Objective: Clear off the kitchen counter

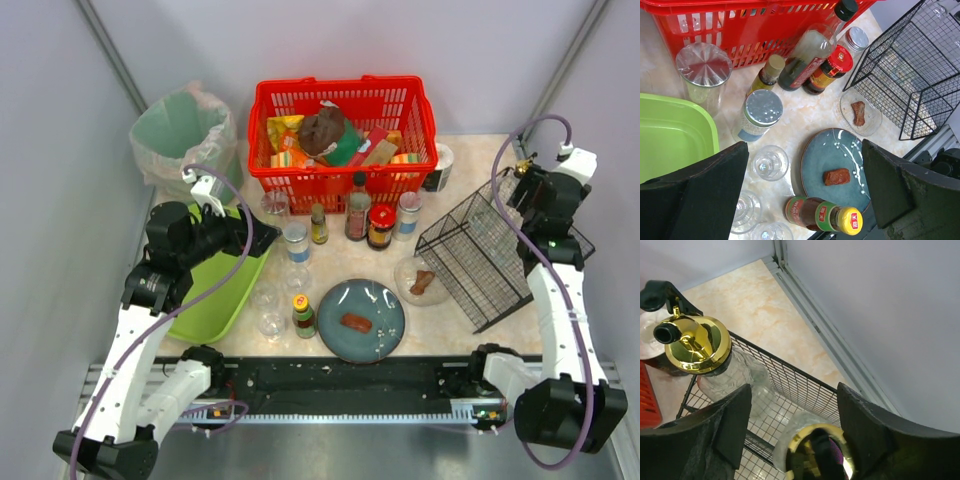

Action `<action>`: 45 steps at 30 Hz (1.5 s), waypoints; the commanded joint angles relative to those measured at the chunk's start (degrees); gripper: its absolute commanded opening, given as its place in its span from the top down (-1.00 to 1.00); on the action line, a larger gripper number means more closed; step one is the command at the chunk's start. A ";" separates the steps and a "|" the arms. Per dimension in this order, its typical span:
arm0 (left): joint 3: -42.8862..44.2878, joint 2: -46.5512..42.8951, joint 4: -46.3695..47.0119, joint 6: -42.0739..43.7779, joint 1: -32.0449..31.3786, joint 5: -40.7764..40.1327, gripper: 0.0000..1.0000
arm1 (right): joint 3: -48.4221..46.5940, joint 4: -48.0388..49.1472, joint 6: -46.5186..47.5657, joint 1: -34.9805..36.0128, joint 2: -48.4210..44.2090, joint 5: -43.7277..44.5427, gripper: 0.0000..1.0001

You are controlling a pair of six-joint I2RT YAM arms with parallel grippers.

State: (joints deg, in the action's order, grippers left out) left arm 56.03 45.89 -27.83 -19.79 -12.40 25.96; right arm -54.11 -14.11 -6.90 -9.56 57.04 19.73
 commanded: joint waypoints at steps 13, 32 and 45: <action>1.36 -0.10 0.59 -0.60 0.27 -6.79 -0.95 | -21.21 -18.93 -4.79 -0.28 -2.45 -4.50 -0.70; 0.22 -2.74 0.06 2.57 0.27 -14.53 -0.97 | -8.47 -13.93 -12.44 13.30 -14.50 -51.73 -0.62; 0.39 -0.98 -0.47 1.77 0.36 -13.92 -0.97 | -0.29 -4.18 -6.65 62.00 -3.26 -29.59 -0.58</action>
State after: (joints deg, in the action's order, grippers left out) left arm 56.03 44.56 -30.00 -17.91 -12.40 11.51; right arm -53.98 -25.26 -17.47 41.21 49.45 -20.51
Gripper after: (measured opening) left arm 0.985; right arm 0.795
